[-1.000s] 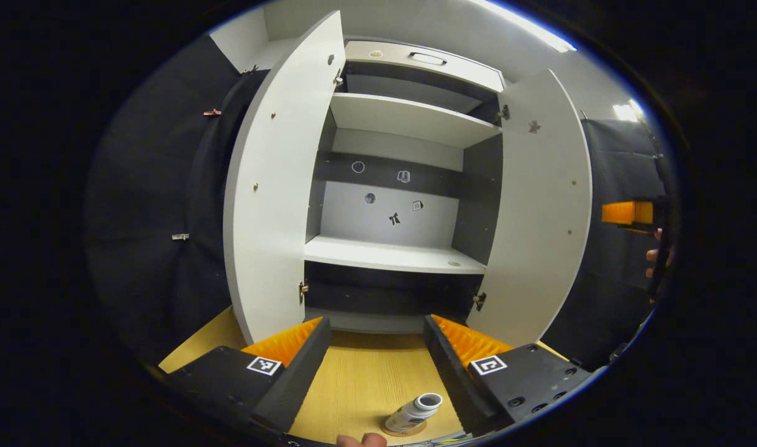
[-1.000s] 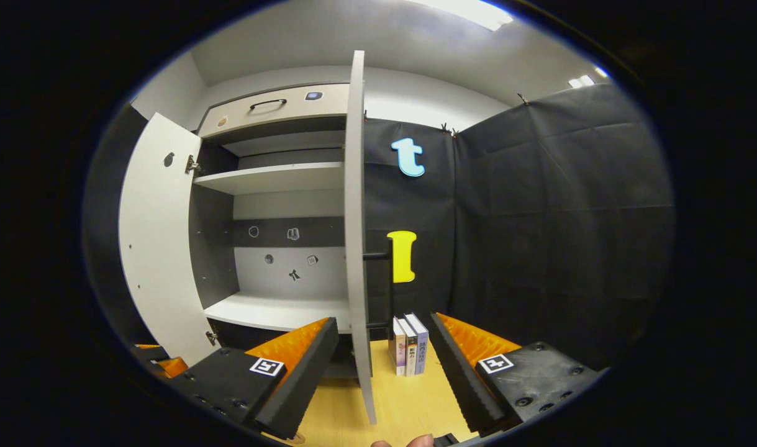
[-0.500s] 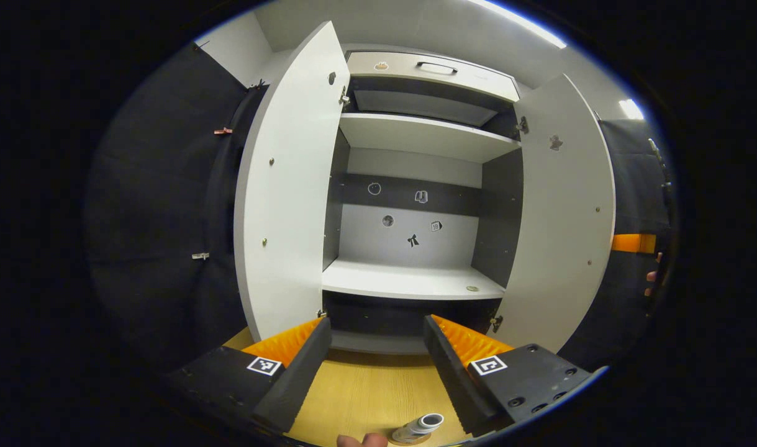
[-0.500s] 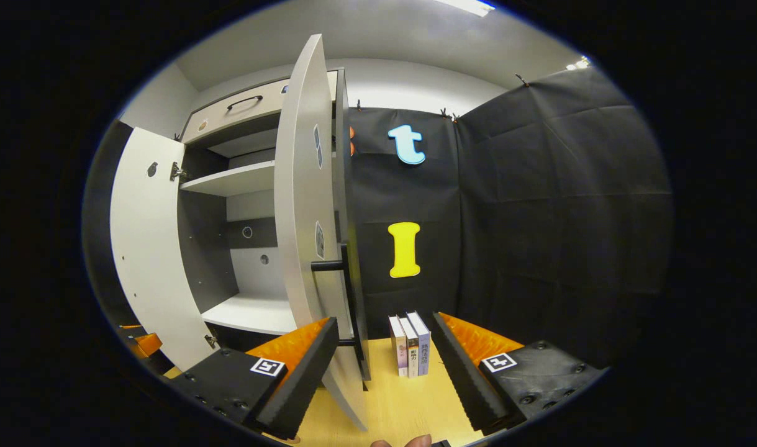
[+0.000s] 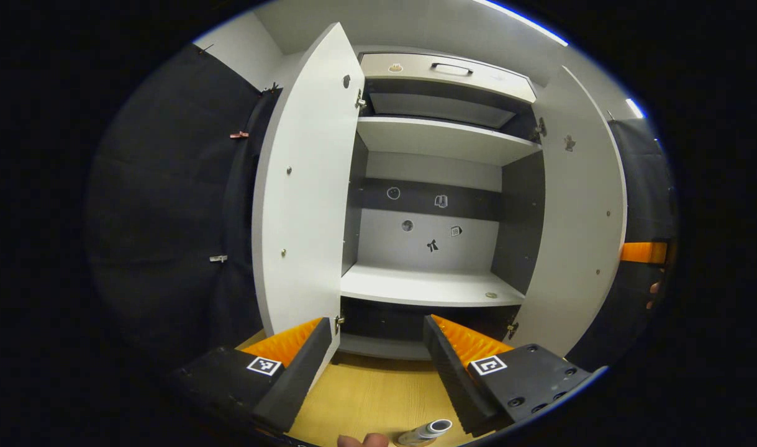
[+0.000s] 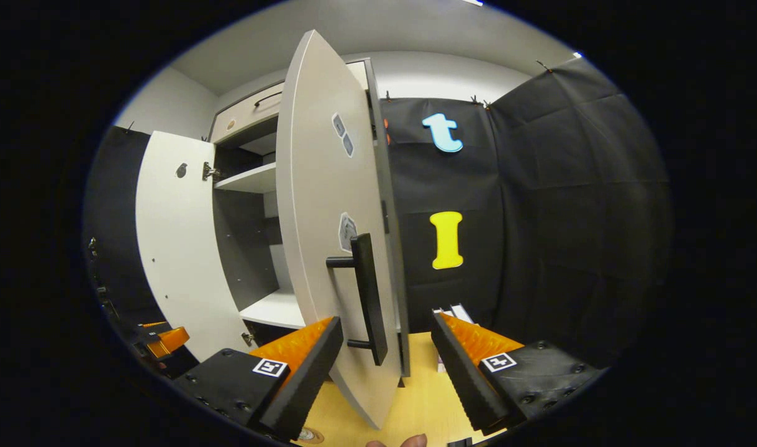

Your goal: Grasp the bottle in the cabinet with the left hand and place it on the coaster, then close the right door with the right hand and the left door with the left hand.

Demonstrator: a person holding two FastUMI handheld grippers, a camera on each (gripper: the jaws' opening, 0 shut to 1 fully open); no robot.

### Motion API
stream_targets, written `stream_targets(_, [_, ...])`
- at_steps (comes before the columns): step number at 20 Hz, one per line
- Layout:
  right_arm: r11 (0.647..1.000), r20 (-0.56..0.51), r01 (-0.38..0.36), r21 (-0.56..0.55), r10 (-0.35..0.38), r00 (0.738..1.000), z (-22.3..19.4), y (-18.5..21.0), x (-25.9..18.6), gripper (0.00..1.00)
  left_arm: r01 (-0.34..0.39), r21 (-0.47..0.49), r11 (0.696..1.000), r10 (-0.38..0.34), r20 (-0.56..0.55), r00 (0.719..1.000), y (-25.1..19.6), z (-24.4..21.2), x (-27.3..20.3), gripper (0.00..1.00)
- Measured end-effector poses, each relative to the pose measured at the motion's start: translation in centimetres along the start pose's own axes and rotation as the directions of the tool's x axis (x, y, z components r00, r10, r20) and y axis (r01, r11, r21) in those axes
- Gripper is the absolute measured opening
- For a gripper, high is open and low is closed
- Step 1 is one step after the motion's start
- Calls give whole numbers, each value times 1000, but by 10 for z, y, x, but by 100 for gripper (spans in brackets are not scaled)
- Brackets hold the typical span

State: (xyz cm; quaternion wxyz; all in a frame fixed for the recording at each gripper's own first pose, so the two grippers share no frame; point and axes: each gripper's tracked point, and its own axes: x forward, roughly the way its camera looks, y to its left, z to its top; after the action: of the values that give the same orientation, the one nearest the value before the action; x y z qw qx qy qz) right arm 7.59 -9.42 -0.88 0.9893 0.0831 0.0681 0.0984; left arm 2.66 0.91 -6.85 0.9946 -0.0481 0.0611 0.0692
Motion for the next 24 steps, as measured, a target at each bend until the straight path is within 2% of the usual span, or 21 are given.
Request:
stream_targets(3, [999, -3, -49, -7, 49, 999, -5, 27, 14, 97, -26, 3, 1000, 26, -1, 1000, 13, -3, -6, 95])
stream_targets(7, [999, -10, -50, 1, 50, 999, -11, 36, 32, 97, -61, 4, 998, 61, -3, 998, 30, -4, -8, 95])
stream_targets(11, [992, -14, -126, 15, 126, 992, -12, 56, 41, 98, -84, -6, 996, 84, 2, 996, 39, -2, -6, 95])
stream_targets(16, [984, -10, -175, 17, 175, 985, -16, 86, 64, 98, -100, -3, 995, 101, 20, 995, 46, 3, 0, 95])
stream_targets(24, [979, 21, -204, -2, 204, 979, -18, 119, 110, 98, -142, -12, 990, 142, 28, 989, 65, 8, -8, 95])
